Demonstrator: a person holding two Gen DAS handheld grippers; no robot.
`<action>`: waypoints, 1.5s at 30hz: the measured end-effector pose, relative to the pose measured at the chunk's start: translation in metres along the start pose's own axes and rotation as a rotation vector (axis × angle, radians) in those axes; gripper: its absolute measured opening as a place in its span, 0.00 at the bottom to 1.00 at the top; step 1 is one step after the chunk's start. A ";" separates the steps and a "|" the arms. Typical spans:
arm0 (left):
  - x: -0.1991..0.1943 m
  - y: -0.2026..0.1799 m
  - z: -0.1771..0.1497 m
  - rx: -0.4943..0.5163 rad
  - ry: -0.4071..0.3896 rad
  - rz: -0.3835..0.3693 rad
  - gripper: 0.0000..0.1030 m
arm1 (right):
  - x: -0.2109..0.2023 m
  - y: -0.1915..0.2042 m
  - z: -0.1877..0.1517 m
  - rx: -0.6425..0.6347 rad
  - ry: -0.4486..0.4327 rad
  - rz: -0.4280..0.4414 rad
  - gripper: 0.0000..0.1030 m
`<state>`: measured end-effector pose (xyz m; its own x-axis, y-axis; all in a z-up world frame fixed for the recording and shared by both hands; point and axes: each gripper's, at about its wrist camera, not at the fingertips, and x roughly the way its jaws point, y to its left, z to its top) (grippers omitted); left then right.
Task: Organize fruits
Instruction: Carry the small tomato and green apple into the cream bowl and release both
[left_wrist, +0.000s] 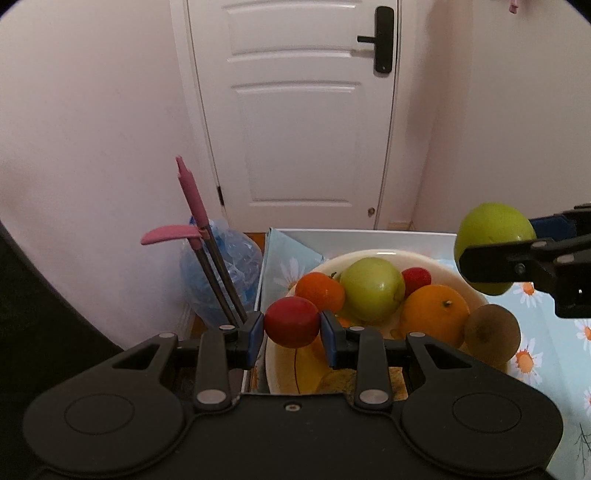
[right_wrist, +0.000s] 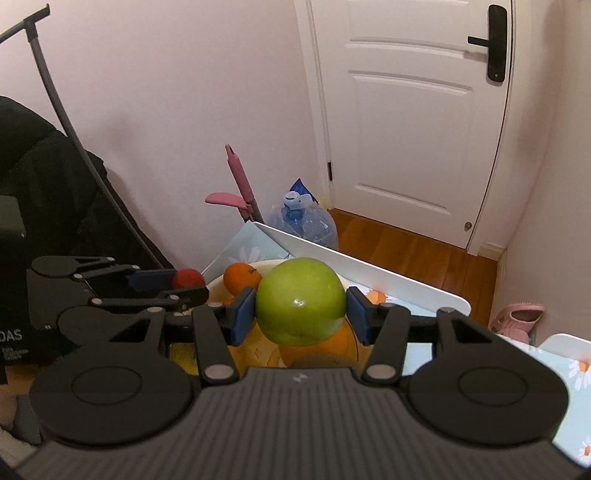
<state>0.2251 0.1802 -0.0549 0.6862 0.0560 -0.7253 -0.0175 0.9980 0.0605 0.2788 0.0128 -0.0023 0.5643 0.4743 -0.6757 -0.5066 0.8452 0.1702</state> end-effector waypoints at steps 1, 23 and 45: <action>0.002 0.001 0.000 0.000 0.006 -0.010 0.36 | 0.002 0.001 0.001 0.004 0.001 -0.003 0.66; -0.045 -0.009 -0.013 0.027 -0.044 0.040 0.93 | 0.003 0.007 0.009 -0.068 0.015 0.039 0.66; -0.054 -0.016 -0.039 0.015 -0.029 0.024 0.93 | 0.049 0.022 -0.005 -0.114 0.029 0.101 0.83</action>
<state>0.1598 0.1629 -0.0435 0.7062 0.0791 -0.7036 -0.0238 0.9958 0.0881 0.2917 0.0535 -0.0351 0.4880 0.5470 -0.6802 -0.6318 0.7590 0.1571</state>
